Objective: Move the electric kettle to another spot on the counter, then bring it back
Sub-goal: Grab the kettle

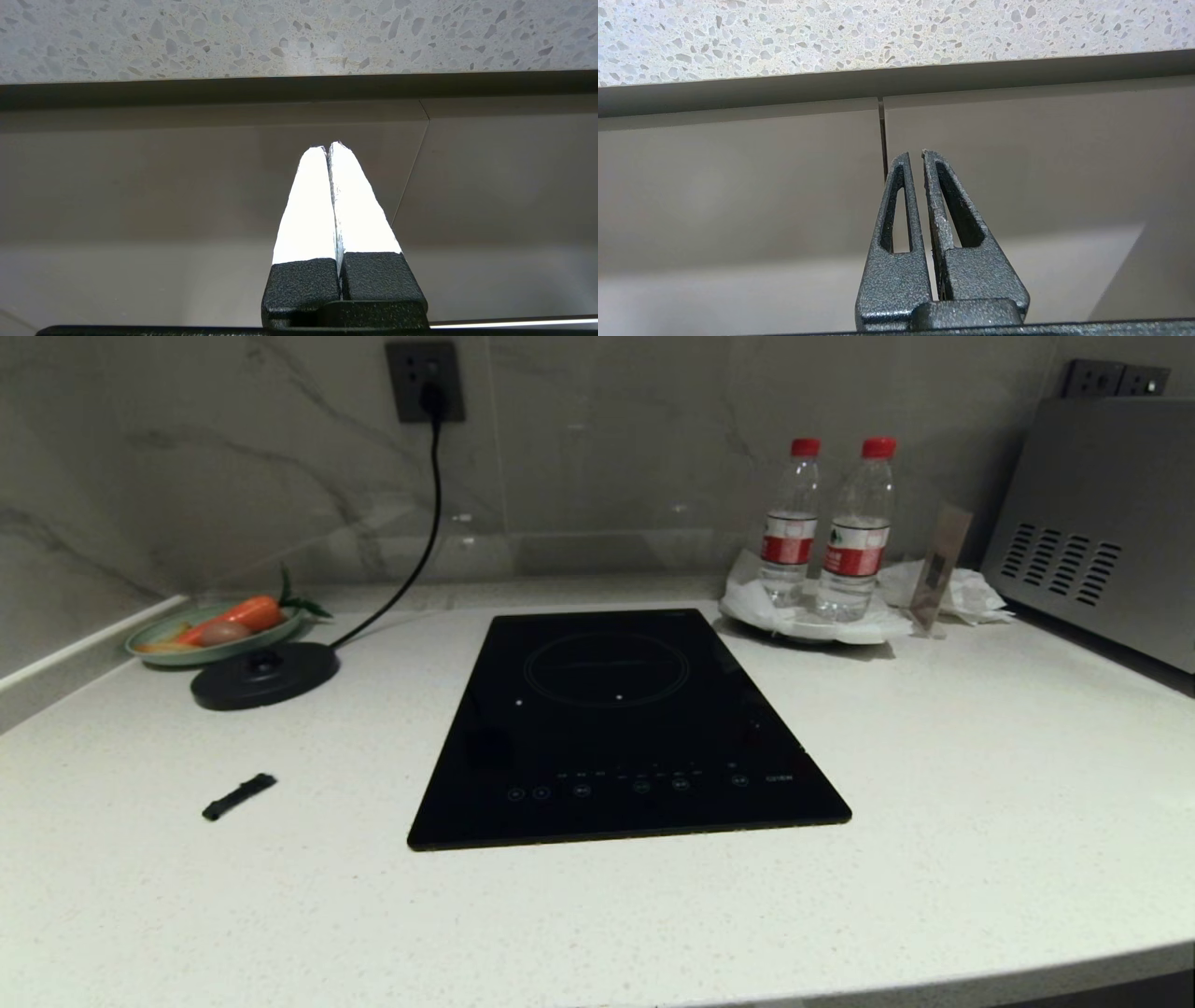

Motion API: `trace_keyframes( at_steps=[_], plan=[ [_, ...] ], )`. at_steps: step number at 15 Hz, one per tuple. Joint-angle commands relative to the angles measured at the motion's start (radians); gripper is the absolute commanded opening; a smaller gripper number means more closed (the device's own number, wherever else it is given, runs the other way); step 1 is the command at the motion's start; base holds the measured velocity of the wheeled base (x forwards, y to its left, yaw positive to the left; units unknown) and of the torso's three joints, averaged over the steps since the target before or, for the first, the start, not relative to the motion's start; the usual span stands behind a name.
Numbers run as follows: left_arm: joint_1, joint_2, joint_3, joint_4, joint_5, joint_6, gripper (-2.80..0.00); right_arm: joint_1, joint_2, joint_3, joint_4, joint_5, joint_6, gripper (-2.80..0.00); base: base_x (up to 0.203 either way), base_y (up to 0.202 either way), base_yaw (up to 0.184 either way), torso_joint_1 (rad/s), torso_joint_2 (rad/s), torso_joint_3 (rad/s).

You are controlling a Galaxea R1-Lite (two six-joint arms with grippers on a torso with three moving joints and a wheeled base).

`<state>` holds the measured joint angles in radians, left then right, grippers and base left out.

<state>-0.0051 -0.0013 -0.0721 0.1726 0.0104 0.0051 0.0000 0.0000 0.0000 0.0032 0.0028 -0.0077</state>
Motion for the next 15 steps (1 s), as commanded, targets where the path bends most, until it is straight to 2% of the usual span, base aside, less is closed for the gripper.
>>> trace_keyframes(
  at_steps=[1,15],
  plan=[
    [-0.001,0.001,-0.001,0.001,0.0,-0.001,-2.8,0.0,0.001,0.0,0.0,0.0,0.0,-2.8,0.0,0.0,0.0,0.0,0.0,0.0],
    [-0.001,0.001,0.0,0.001,0.0,-0.004,-2.8,-0.002,0.002,0.0,0.0,-0.001,0.005,-2.8,0.0,0.0,0.0,0.0,0.0,0.0]
  ],
)
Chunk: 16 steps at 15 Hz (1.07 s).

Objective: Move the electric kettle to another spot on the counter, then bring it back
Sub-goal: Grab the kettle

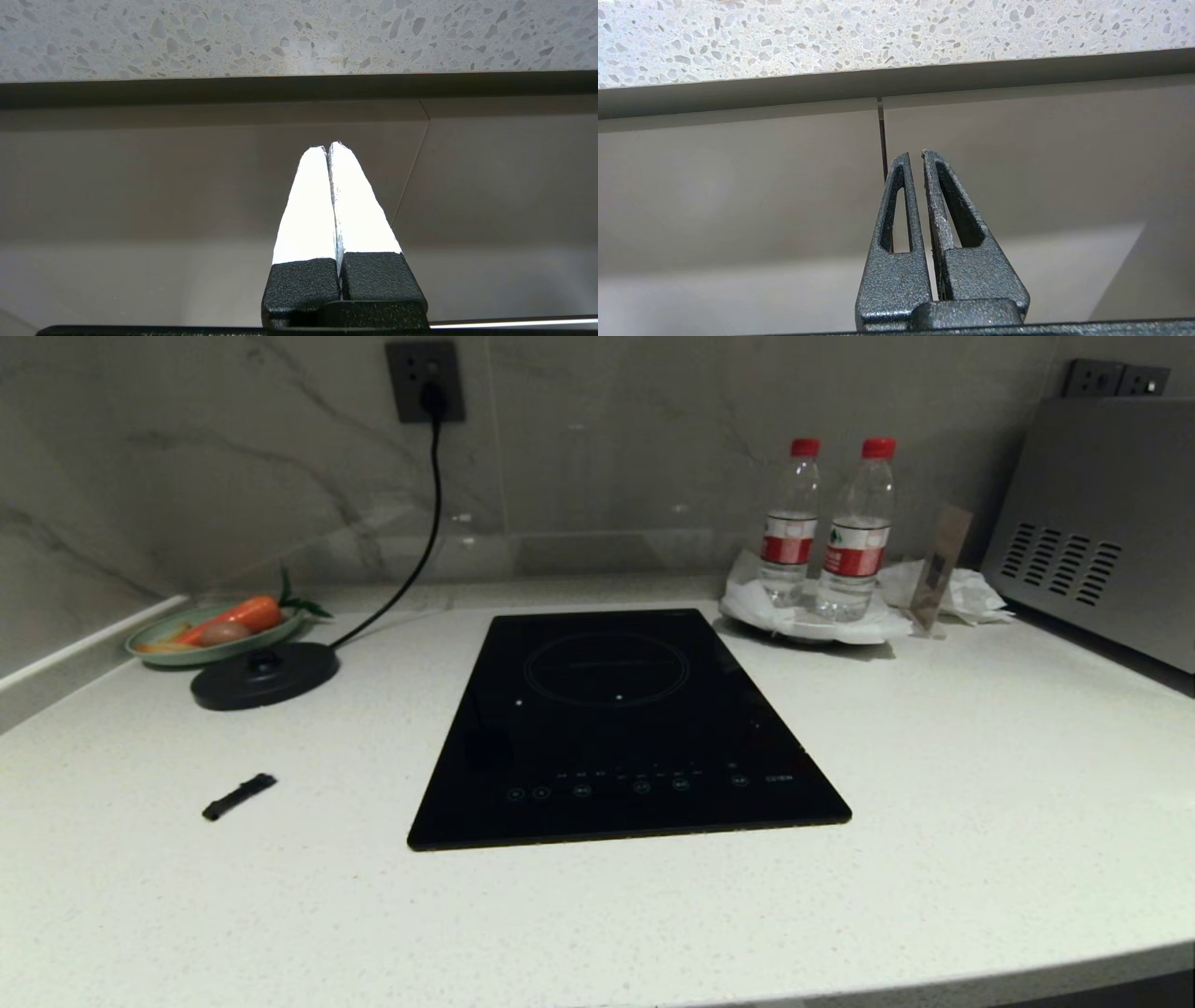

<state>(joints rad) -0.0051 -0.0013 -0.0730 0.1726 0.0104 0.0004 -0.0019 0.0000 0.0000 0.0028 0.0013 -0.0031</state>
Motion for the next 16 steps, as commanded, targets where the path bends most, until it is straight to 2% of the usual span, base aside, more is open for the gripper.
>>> trace_keyframes(
  at_steps=[1,16],
  plan=[
    [-0.001,0.001,0.0,0.001,0.0,0.0,-2.8,0.0,0.002,0.0,0.0,0.0,0.0,-2.8,0.0,0.0,0.0,0.0,0.0,0.0],
    [0.001,0.001,-0.001,0.001,0.0,0.0,-2.8,0.0,0.002,0.0,0.0,0.0,0.0,-2.8,0.0,0.0,0.0,0.0,0.0,0.0]
  ],
)
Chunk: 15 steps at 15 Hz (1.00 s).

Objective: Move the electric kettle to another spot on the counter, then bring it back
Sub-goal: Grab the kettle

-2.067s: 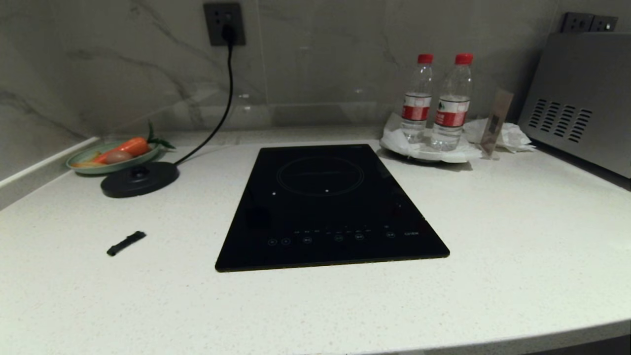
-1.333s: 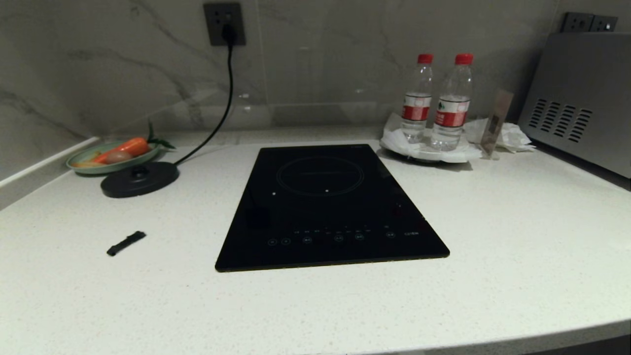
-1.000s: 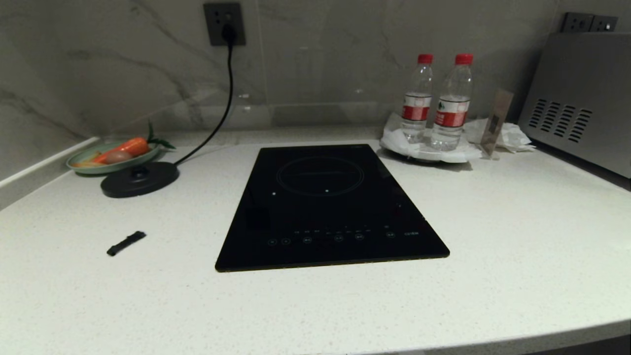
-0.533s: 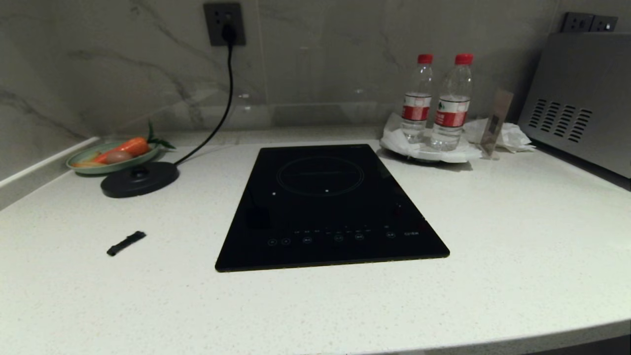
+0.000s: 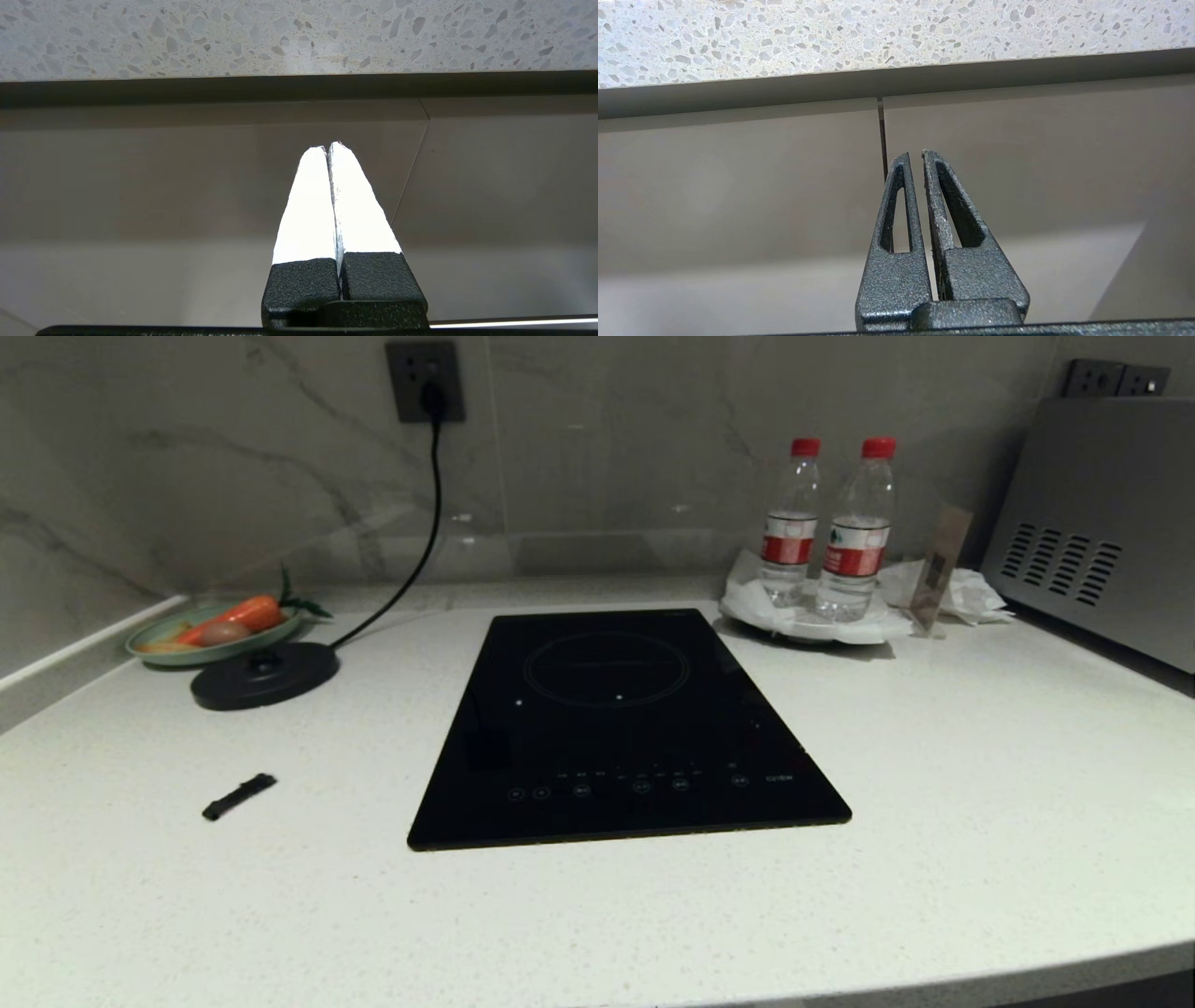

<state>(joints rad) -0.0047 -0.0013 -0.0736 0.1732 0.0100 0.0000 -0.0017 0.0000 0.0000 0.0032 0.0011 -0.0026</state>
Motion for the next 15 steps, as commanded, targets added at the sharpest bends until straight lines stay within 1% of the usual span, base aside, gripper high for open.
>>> trace_keyframes(
  at_steps=[1,2,4,8,15],
  plan=[
    [0.0,0.001,0.0,0.0,0.001,0.0,-2.8,0.0,0.002,0.0,0.0,0.0,0.0,-2.8,0.0,0.0,0.0,0.0,0.0,0.0],
    [0.0,0.001,0.0,0.002,0.001,0.0,-2.8,0.0,0.002,0.0,0.0,0.0,0.0,-2.8,0.0,0.0,0.0,0.007,-0.12,-0.098],
    [0.0,0.001,0.0,0.002,0.001,0.0,-2.8,0.0,0.002,0.0,0.0,0.0,0.0,-2.8,0.0,0.0,0.0,0.019,-0.31,-0.286],
    [0.0,0.001,0.0,0.002,0.001,0.0,-2.8,0.0,0.002,0.0,0.0,0.0,0.0,-2.8,0.0,0.0,0.0,0.054,-0.42,-0.374],
    [0.0,0.001,0.0,0.002,0.001,0.0,-2.8,0.0,0.002,0.0,0.0,0.0,0.0,-2.8,0.0,0.0,0.0,0.12,-0.5,-0.383]
  ],
)
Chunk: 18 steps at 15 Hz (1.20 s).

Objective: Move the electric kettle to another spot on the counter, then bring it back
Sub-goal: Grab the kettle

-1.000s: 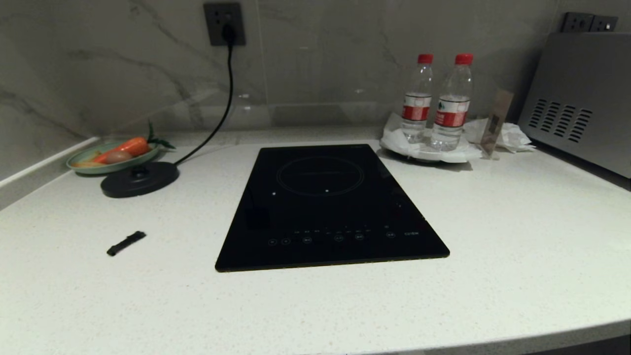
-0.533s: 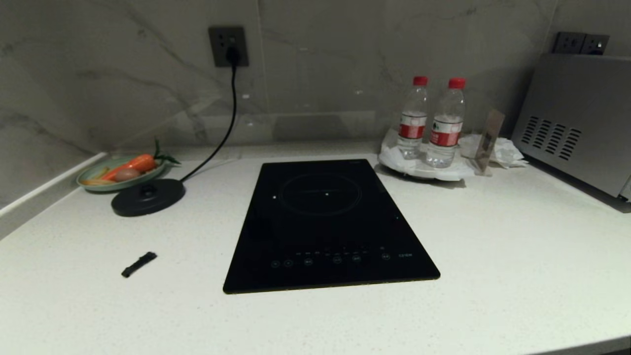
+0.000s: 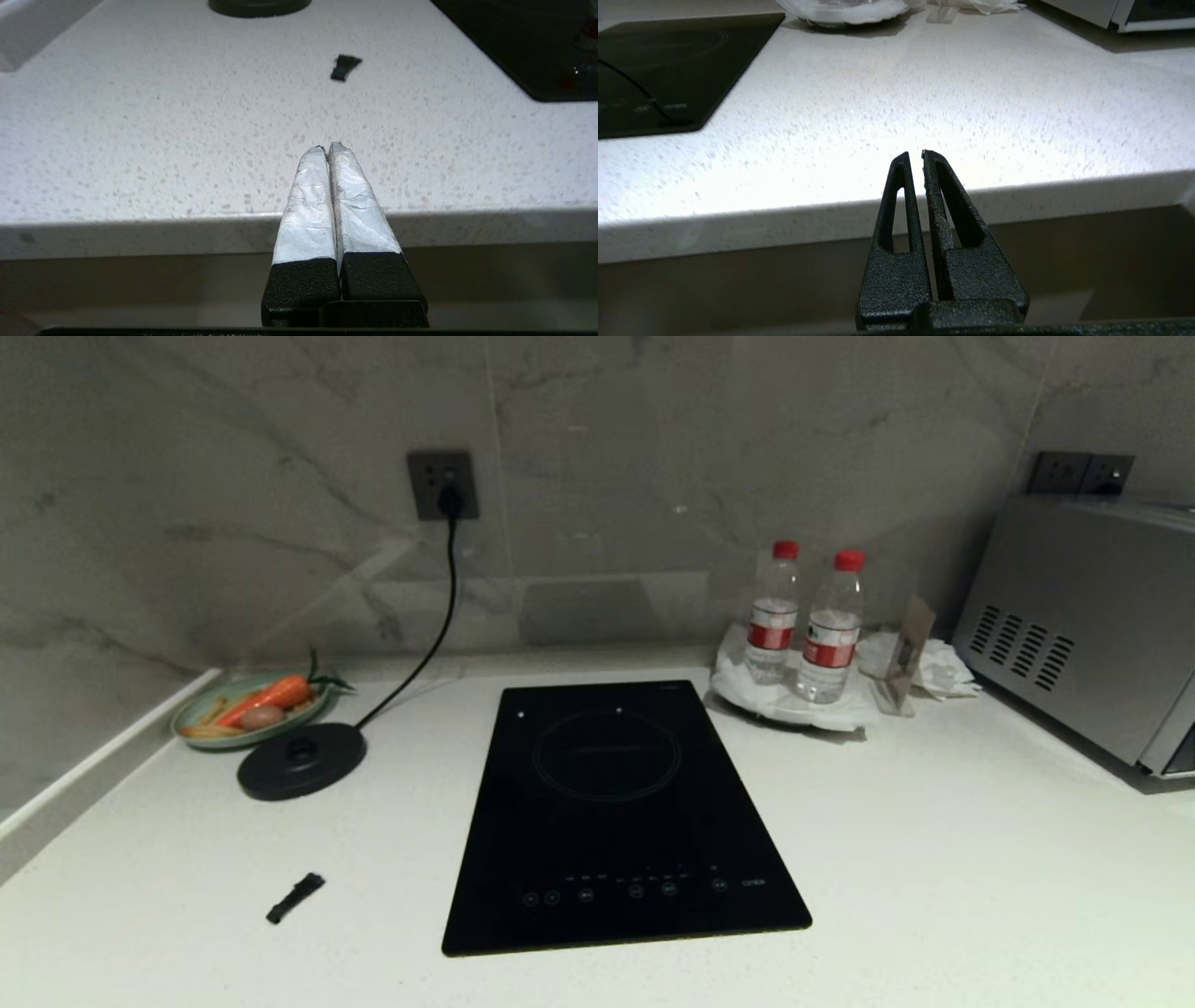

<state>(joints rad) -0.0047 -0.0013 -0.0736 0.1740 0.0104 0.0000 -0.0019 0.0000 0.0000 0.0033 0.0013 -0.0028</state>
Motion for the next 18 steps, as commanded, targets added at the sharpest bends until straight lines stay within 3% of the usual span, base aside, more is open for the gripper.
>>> trace_keyframes(
  at_steps=[1,10,18],
  plan=[
    [0.0,0.001,0.0,0.001,0.0,0.0,-2.8,0.0,0.002,0.0,0.0,0.0,0.0,-2.8,0.0,0.0,0.0,0.154,-0.52,-0.378],
    [0.0,0.001,0.0,0.001,0.0,0.0,-2.8,0.001,0.002,0.0,0.0,0.001,0.0,-2.8,0.0,0.0,0.0,0.193,-0.58,-0.379],
    [0.0,0.001,0.0,0.001,0.0,0.0,-2.8,0.0,0.002,0.0,0.0,0.002,0.0,-2.8,0.0,0.0,0.0,0.155,-0.37,-0.229]
  ],
)
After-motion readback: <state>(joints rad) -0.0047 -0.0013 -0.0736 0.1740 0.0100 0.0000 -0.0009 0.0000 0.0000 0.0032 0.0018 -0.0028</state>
